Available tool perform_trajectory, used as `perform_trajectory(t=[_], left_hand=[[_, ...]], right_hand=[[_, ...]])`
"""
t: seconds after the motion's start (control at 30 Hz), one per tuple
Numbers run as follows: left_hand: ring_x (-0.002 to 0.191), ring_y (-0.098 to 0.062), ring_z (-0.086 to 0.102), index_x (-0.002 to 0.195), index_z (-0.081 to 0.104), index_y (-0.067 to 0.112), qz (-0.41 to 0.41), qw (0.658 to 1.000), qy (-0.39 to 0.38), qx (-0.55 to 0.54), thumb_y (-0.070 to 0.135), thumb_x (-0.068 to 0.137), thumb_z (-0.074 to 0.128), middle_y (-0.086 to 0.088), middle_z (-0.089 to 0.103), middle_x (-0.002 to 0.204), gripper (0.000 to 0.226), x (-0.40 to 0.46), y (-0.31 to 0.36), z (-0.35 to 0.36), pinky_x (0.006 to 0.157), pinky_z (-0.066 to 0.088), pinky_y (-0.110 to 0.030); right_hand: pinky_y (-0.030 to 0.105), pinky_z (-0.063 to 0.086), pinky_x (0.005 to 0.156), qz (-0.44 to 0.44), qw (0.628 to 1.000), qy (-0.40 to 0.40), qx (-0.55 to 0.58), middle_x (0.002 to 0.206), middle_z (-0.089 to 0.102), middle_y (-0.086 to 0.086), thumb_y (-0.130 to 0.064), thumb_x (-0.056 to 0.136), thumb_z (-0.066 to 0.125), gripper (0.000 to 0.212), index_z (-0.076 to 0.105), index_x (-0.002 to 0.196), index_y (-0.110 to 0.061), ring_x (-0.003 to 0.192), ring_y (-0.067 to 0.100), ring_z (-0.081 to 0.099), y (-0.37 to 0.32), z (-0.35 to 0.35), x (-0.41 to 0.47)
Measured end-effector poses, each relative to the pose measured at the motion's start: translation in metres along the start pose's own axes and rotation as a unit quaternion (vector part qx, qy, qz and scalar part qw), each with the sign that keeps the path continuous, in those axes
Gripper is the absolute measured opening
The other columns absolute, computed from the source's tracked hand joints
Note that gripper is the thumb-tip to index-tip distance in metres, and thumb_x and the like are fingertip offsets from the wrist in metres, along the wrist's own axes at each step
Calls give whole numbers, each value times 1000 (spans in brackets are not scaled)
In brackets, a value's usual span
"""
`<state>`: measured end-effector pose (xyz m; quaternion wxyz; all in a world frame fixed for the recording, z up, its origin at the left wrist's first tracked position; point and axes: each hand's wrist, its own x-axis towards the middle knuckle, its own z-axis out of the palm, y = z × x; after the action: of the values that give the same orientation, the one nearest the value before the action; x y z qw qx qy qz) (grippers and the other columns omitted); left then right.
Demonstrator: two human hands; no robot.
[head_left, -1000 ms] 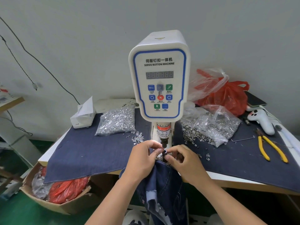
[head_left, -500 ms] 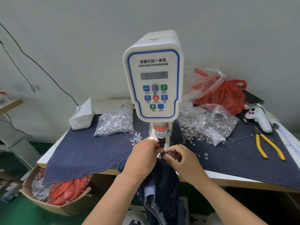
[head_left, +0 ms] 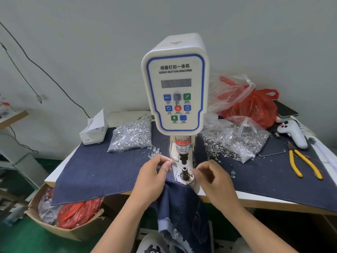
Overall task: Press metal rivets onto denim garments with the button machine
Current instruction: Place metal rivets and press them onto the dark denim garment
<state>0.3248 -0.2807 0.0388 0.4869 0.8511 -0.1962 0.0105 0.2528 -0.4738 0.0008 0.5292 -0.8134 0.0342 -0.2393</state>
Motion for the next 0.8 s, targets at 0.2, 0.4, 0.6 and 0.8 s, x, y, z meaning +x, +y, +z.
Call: perform_trajectory(t=[0.2, 0.4, 0.6, 0.8], left_hand=[[83, 0, 65, 99, 71, 26, 39, 992, -29, -116, 13, 106, 61, 17, 71, 84, 18, -13, 7, -9, 77, 45, -12], [81, -8, 66, 94, 67, 33, 75, 980, -184, -24, 52, 98, 64, 9, 72, 86, 20, -18, 12, -20, 77, 52, -26], [77, -5, 61, 88, 70, 42, 115, 954, -269, 63, 38, 94, 78, 15, 67, 82, 11, -27, 4, -22, 73, 51, -31], [94, -20, 70, 93, 75, 35, 143, 973, -174, -52, 27, 83, 86, 9, 72, 96, 17, -34, 7, -11, 84, 57, -34]], right_hand=[[4, 38, 80, -25, 975, -212, -61, 101, 60, -34, -52, 80, 74, 24, 65, 101, -48, 98, -7, 58, -32, 2, -24], [18, 44, 75, -11, 980, -185, -65, 87, 63, -8, -26, 81, 82, 23, 63, 83, -39, 79, 5, 59, -41, -16, -17], [14, 43, 77, -6, 976, -201, -83, 95, 65, -16, -19, 83, 77, 25, 62, 88, -39, 89, 6, 62, -43, -24, -24], [20, 46, 80, -11, 961, -235, -147, 98, 61, -12, -25, 81, 83, 25, 60, 89, -32, 91, 5, 59, -54, -38, -16]])
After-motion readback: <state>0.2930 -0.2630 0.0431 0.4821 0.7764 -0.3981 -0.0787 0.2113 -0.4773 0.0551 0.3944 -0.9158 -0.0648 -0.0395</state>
